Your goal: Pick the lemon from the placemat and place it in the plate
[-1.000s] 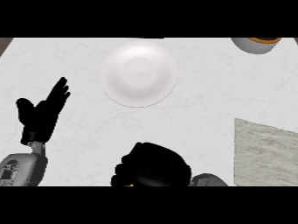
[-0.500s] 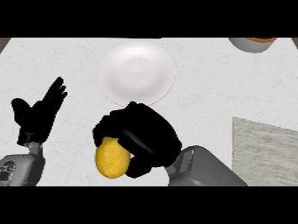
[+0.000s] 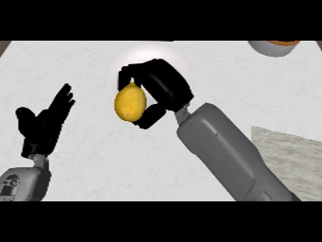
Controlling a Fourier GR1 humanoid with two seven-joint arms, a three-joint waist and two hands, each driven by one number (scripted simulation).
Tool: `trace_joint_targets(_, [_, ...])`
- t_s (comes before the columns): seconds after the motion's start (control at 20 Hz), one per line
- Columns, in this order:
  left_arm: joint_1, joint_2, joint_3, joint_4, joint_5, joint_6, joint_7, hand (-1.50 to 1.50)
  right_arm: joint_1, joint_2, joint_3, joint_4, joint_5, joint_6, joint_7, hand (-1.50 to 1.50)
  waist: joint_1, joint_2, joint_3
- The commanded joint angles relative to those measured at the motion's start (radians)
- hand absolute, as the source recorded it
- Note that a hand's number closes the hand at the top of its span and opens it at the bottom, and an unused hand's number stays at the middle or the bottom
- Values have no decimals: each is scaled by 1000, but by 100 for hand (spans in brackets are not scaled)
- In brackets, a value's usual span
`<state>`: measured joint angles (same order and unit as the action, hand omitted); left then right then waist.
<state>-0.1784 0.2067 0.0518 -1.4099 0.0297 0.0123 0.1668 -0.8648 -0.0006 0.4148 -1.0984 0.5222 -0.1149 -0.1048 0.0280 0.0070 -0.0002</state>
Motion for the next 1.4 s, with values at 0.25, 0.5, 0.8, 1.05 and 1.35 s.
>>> trace_joint_targets(0.25, [-52,16,23,20,19,-24,46,0,-240,-26,-128,509,36,-60,-229,150,12,7,0])
trace_joint_targets(0.5, [-45,-6,-3,20,-1,-22,0,0,-301,-11,-182,689,-23,68,-245,150,33,19,0])
trace_joint_targets(0.8, [-38,-11,-15,-35,-11,-10,38,0,-339,-7,-176,833,9,112,-410,-150,41,17,1])
trace_joint_targets(1.05, [-78,-10,2,48,-22,-1,10,0,-330,-36,-273,789,-74,73,-623,-150,25,20,1])
trace_joint_targets(1.35, [-12,6,19,28,-8,-22,-20,0,-380,-16,-412,773,-248,321,-693,-150,12,5,1])
